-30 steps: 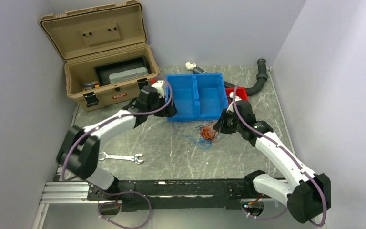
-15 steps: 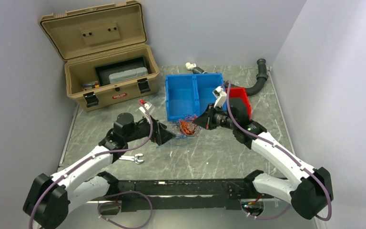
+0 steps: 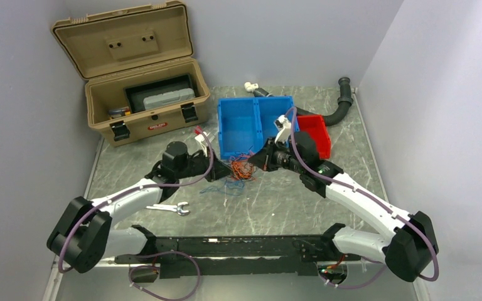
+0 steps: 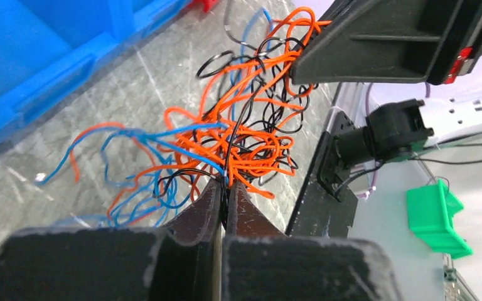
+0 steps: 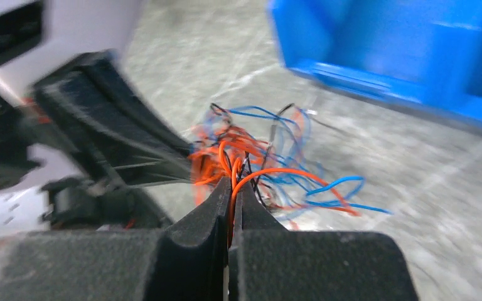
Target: Untangle the cables
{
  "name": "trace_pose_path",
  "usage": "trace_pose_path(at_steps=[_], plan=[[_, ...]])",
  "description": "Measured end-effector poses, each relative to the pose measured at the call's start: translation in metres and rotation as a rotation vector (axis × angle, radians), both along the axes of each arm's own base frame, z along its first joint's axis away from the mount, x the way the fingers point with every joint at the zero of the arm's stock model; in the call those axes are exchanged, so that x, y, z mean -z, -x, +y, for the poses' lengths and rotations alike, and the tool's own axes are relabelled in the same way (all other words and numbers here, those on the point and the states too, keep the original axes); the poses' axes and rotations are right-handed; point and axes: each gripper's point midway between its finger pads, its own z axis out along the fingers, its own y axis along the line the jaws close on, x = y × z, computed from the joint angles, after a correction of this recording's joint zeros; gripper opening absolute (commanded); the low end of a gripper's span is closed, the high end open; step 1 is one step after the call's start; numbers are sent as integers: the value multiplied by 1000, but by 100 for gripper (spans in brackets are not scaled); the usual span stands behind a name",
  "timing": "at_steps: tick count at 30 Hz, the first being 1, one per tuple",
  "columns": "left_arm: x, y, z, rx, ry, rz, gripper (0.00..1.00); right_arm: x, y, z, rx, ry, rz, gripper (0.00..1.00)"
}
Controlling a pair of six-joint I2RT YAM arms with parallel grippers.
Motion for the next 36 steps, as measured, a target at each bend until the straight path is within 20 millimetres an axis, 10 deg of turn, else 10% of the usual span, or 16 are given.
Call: trace_pose_path(at_steps=[10, 23, 28, 31, 36], plan=[[8, -30, 62, -261, -112, 44, 0, 51, -26, -113, 593, 336, 100, 0], [33, -37, 129, -621, -281, 132, 0, 55, -18, -216, 1115, 381, 180, 0], [33, -25, 111, -475, -232, 62, 0, 60, -16, -200, 891, 450, 103, 27], [30, -8, 82, -310, -224, 7, 0, 62, -15, -171, 692, 400, 42, 70], [20, 22, 45, -87, -213, -81, 3, 55, -5, -122, 388, 307, -57, 75]])
